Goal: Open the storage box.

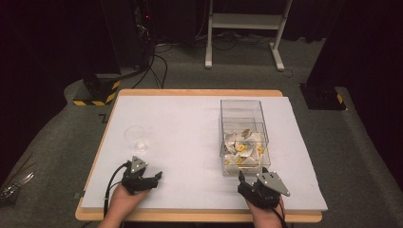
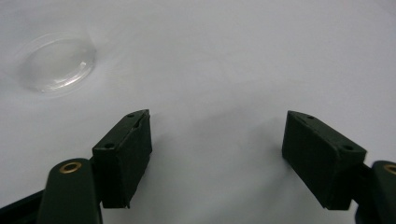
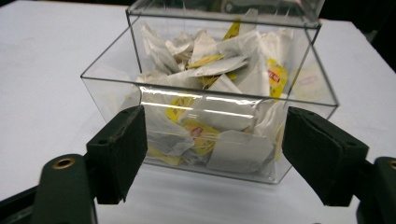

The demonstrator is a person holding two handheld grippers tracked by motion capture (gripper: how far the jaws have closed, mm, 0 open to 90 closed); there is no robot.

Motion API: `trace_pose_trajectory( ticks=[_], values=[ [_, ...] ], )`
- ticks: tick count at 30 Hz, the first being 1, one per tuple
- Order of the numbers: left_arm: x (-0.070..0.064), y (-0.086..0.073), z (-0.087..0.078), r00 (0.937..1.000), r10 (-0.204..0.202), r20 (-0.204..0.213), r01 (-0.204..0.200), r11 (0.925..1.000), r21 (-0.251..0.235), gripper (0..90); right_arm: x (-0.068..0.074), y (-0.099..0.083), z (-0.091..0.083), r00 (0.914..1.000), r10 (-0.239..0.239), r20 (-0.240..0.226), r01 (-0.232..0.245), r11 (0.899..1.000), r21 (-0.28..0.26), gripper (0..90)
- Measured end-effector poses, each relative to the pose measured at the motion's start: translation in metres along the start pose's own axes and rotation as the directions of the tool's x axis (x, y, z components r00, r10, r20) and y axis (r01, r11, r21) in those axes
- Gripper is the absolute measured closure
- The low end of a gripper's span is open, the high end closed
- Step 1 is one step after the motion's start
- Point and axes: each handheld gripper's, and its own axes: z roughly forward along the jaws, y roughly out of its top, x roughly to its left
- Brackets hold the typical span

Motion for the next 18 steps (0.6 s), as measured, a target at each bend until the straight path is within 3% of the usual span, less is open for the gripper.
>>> trace_pose_trajectory(
  ticks=[9,18],
  values=[
    [0.0,0.0,0.0,1.0,0.0,0.0,0.0,1.0,0.0,24.5,-0.026,0.011,-0.006,0.9997,-0.006,-0.025,0.005,0.999,-0.047,31.4],
    [0.0,0.0,0.0,1.0,0.0,0.0,0.0,1.0,0.0,24.4,-0.055,0.018,0.009,0.9996,0.02,-0.019,-0.021,0.999,-0.048,38.6]
  ],
)
